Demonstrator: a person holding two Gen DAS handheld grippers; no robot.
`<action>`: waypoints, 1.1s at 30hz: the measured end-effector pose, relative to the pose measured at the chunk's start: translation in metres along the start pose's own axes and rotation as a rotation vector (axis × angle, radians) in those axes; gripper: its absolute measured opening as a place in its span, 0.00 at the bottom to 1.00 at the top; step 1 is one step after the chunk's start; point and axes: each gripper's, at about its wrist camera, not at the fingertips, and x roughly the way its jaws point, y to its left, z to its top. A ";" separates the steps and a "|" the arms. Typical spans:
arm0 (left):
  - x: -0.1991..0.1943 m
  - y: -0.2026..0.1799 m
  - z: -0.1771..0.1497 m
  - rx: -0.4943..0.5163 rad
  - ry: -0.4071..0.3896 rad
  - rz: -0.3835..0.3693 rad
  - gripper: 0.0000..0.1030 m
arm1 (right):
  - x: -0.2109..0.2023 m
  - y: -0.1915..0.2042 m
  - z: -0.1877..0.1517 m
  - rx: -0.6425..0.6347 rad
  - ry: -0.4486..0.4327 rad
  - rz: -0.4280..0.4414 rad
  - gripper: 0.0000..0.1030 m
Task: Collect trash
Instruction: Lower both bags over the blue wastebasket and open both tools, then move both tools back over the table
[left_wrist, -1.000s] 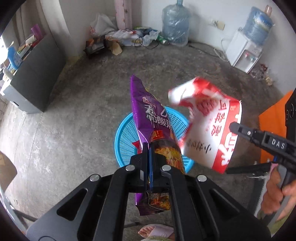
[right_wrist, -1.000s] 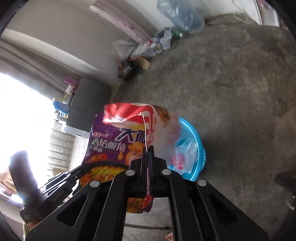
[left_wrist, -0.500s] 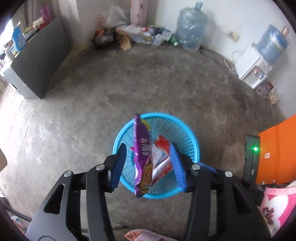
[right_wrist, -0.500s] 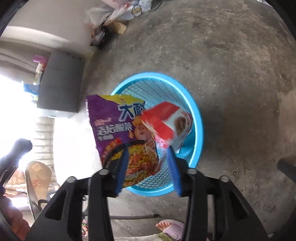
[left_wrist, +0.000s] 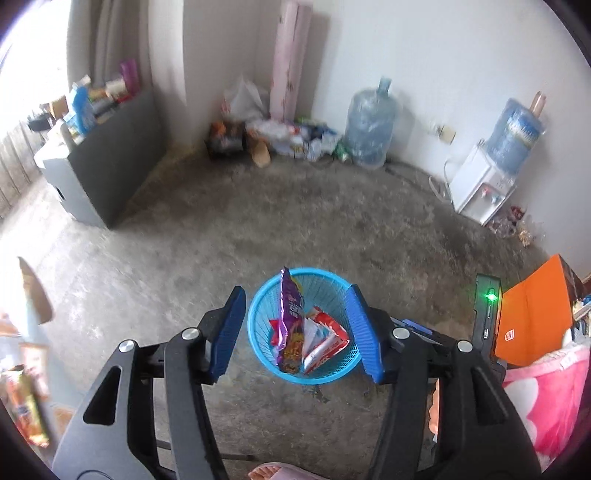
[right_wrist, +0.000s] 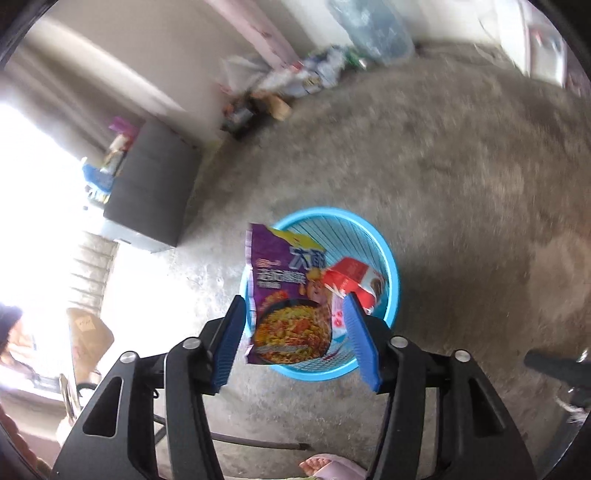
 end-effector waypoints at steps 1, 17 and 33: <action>-0.017 0.001 -0.003 0.006 -0.022 0.009 0.52 | -0.008 0.010 -0.003 -0.030 -0.012 -0.004 0.55; -0.217 0.093 -0.125 -0.211 -0.231 0.292 0.71 | -0.130 0.157 -0.063 -0.528 -0.163 0.051 0.86; -0.378 0.181 -0.275 -0.561 -0.368 0.648 0.75 | -0.160 0.262 -0.132 -0.770 -0.050 0.304 0.86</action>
